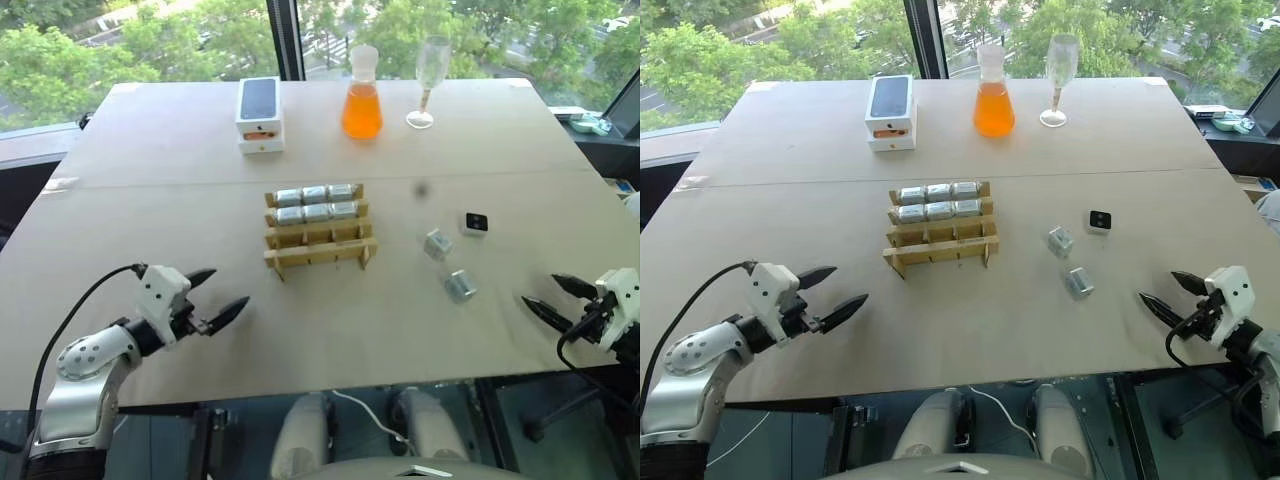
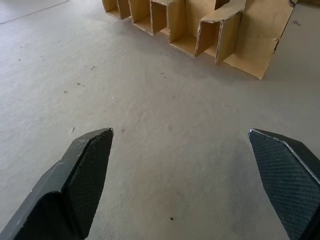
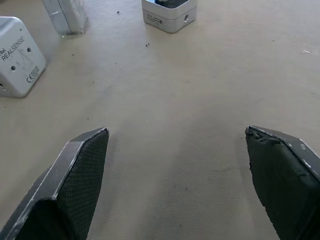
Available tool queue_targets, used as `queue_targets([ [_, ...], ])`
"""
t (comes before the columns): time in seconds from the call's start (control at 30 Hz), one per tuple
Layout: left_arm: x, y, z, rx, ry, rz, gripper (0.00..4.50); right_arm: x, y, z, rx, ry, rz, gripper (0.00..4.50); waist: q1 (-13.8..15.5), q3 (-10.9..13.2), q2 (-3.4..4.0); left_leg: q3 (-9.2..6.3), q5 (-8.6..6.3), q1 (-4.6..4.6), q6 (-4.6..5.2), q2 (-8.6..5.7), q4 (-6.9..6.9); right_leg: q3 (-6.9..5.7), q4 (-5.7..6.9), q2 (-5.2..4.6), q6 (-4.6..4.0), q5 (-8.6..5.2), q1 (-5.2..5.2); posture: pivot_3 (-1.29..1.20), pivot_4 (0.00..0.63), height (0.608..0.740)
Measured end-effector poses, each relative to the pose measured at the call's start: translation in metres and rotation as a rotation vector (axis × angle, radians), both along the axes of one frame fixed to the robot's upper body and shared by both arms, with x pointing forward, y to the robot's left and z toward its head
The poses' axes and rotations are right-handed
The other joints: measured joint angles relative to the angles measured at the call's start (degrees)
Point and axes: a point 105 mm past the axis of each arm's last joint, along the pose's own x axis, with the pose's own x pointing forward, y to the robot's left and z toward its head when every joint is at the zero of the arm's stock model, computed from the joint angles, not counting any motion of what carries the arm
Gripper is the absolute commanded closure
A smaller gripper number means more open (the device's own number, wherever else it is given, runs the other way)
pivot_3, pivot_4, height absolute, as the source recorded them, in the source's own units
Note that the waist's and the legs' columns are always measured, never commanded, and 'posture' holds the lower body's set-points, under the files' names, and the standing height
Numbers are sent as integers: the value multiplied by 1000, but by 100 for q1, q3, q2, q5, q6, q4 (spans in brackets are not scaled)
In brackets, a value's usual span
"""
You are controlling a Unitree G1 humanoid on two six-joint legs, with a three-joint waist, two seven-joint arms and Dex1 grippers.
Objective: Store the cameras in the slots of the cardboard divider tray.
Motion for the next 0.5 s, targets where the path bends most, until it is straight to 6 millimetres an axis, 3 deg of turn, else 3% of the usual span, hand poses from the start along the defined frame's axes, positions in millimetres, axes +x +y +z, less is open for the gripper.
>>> queue_targets([
  [0.23,-15,-24,29,-92,22,-224,0,-9,46,16,54,6,99,159,-2,0,0,2,0,-1,-2,9,2,-1,3,-9,0,0,-3,0,150,740],
  [0.5,-10,-53,80,3,-88,-458,0,-10,94,13,111,29,59,159,3,1,5,9,0,-5,-3,8,2,2,2,4,0,0,-7,0,150,740],
])
